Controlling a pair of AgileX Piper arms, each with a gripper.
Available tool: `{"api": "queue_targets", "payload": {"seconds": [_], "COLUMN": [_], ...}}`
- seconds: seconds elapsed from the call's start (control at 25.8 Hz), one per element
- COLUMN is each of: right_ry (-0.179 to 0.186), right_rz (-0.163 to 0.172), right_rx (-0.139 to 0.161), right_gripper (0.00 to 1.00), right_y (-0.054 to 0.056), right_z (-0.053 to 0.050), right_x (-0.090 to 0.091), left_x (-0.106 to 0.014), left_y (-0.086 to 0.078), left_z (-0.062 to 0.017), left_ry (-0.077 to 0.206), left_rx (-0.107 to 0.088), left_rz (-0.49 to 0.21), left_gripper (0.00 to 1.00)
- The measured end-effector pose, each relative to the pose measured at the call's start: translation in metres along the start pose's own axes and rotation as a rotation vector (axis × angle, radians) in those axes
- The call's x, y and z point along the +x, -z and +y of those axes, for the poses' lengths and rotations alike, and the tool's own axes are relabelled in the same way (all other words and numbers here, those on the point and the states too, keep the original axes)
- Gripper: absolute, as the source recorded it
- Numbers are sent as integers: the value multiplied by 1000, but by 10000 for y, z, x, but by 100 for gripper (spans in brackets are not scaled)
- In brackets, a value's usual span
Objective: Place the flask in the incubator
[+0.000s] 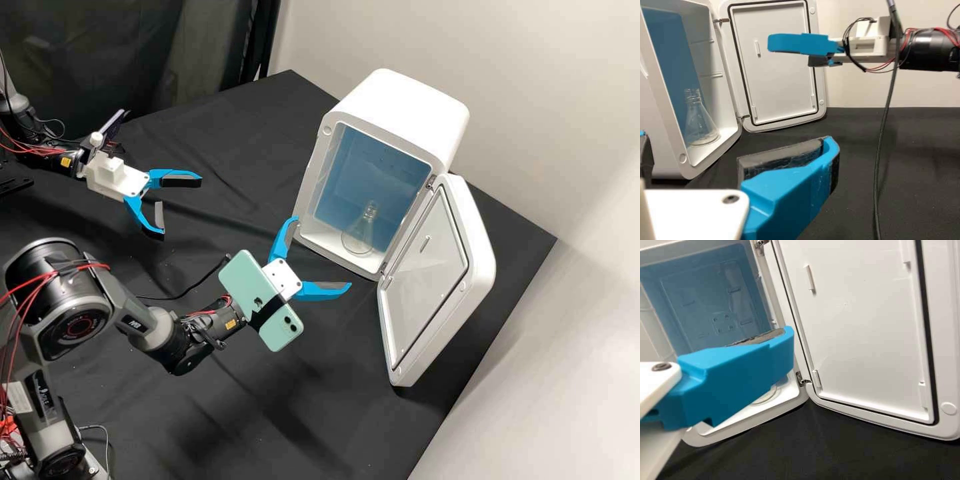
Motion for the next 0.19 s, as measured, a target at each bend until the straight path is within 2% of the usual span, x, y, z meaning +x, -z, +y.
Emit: {"api": "queue_targets", "payload": {"seconds": [0.19], "right_ry": [-4], "right_rz": [5], "right_rx": [15], "right_gripper": [100], "right_y": [34], "right_z": [12], "right_x": [-75], "left_x": [0], "left_y": [0], "left_z": [0], "left_ry": [0], "left_rx": [0], "left_rz": [0], "left_gripper": [100]}}
